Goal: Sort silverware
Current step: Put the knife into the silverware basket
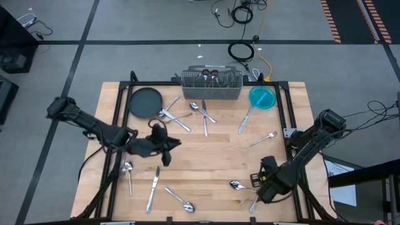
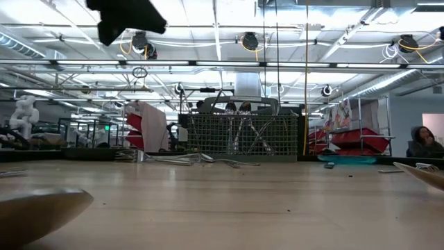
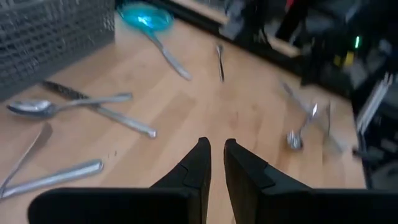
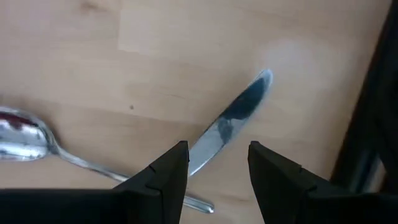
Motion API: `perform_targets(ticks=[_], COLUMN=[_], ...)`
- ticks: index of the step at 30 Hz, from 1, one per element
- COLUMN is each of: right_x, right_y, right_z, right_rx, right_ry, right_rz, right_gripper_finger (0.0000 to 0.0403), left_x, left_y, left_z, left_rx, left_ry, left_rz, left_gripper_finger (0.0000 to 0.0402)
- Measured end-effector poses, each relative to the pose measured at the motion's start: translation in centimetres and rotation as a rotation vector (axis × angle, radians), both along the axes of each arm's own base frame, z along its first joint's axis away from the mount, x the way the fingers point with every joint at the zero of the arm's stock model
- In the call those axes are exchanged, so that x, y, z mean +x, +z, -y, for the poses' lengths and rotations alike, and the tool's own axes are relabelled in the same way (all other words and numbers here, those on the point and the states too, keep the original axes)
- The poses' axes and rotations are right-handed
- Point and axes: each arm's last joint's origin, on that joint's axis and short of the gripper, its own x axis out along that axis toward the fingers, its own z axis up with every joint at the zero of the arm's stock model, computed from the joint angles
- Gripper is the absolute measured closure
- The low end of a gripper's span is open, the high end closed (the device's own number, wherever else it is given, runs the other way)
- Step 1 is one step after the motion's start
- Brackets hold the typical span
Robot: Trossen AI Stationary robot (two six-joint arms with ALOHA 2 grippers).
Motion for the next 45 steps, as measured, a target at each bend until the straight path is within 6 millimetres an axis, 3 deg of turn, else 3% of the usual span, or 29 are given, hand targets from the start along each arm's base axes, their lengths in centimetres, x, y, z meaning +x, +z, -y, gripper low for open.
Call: perform_targets(ticks=[4,12,17,22,28,31,33,36,41,43,45], right_x=[0.5,1.9,2.7,2.2,2.9,3.2,3.3,3.8,4.0,3.6,3.3], right_y=[0.1,0.0,-0.1,-0.1,-1.4,-2.2,-2.1,-0.3,4.1,5.1,5.5], right_z=[1.2,1.4,0.7,0.2,0.6,0.4,0.0,-1.2,-2.8,-2.8,-2.7], right_rx=[-0.034,-0.075,0.078,0.049,0.046,0.026,0.043,0.068,0.063,0.039,0.012], right_ry=[-0.048,0.029,0.123,-0.19,-0.255,-0.203,-0.112,0.142,0.918,1.264,1.504], right_rz=[-0.038,0.112,0.127,0.165,0.062,0.051,0.079,0.15,0.143,0.069,0.0], right_gripper_finger=[0.0248,0.0248,0.0248,0.025,0.025,0.025,0.025,0.025,0.025,0.025,0.025], left_x=[0.7,1.4,1.5,1.5,1.5,1.5,1.5,1.5,1.5,1.6,1.6], left_y=[0.7,1.6,1.6,1.6,1.6,1.6,1.6,1.6,1.6,1.7,1.8], left_z=[-0.9,-2.0,-2.2,-2.2,-2.3,-2.3,-2.2,-2.2,-2.2,-2.2,-2.2], left_rx=[-0.019,0.051,0.054,0.054,0.054,0.06,0.074,0.073,0.221,0.274,0.292], left_ry=[0.036,0.047,0.055,0.055,0.056,0.054,0.042,0.028,-0.036,-0.059,-0.067], left_rz=[0.079,0.145,0.145,0.144,0.145,0.144,0.142,0.14,0.101,0.097,0.101], left_gripper_finger=[0.0349,0.0349,0.0349,0.0349,0.0349,0.0349,0.0349,0.0349,0.0349,0.0349,0.0349])
